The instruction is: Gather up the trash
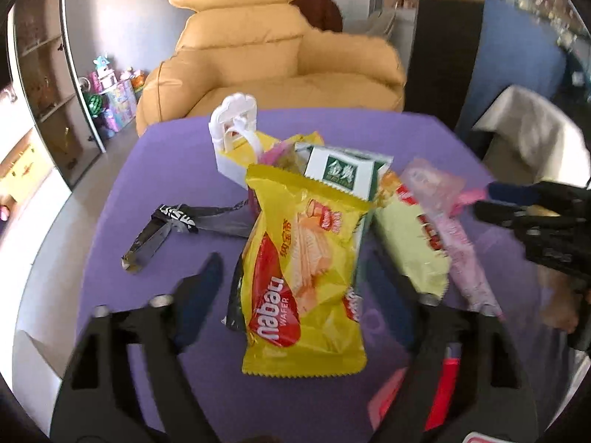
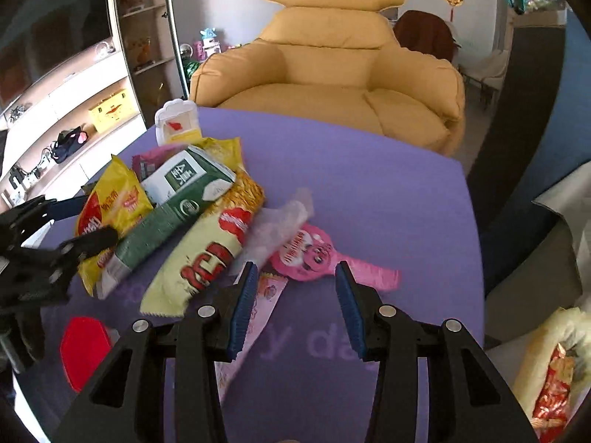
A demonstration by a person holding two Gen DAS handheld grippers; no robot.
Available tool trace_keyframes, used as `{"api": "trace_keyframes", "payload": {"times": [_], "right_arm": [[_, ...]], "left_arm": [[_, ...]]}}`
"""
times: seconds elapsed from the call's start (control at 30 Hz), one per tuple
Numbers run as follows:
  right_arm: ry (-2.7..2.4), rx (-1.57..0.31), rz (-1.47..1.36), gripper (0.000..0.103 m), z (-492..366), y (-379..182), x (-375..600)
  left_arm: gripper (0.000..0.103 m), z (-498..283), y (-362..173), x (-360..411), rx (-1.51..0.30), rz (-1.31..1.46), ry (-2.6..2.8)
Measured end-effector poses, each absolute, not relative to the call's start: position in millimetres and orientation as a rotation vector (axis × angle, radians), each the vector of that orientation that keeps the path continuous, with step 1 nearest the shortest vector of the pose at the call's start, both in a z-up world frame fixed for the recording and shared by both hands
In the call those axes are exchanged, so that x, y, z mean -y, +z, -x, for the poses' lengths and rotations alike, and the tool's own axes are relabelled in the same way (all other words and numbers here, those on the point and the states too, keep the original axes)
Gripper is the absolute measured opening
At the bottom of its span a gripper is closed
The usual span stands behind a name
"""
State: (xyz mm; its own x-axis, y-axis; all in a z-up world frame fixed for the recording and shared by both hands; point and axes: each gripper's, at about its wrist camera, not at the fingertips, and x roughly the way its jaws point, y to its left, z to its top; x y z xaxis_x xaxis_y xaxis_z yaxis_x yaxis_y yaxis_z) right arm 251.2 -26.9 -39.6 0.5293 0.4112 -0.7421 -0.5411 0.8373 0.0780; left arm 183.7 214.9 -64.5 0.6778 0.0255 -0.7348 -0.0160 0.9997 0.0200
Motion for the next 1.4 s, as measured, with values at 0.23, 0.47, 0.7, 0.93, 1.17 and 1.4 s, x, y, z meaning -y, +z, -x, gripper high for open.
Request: {"api": "trace_keyframes", "payload": {"times": [0.23,0.47,0.7,0.93,1.17,1.4], "right_arm": [[0.643,-0.824,0.131,0.042,-239.4,-34.2,16.7],[0.744,-0.865,0.088,0.042,-243.9,-30.1,-35.1],[0.747,-1.044,-0.072,0.042,-272.3,-44.1,-83.7],[0.715,-1.121,-0.118,0.042,-288.2,-60.2,-103.1],[0.775,-0.971,0.045,0.016,-271.5,-47.3,-98.6],[0.715,-0.926,0.090,0.009,-278.0,-28.3,-68.5]], "left_arm": [[0.010,-172.3,-50.4,-236.7,-0.803,0.155,-0.006],[0.005,-153.8,-47.1,-269.3,-0.779,0.237,0.053],[0.005,-135.4,-54.0,-308.5,-0.754,0.342,0.102],[0.005,-126.4,-60.9,-319.8,-0.746,0.402,0.094],[0.005,-128.9,-62.4,-309.5,-0.746,0.423,0.058],[0.005,-132.7,-60.7,-301.5,-0.747,0.428,0.044]]}}
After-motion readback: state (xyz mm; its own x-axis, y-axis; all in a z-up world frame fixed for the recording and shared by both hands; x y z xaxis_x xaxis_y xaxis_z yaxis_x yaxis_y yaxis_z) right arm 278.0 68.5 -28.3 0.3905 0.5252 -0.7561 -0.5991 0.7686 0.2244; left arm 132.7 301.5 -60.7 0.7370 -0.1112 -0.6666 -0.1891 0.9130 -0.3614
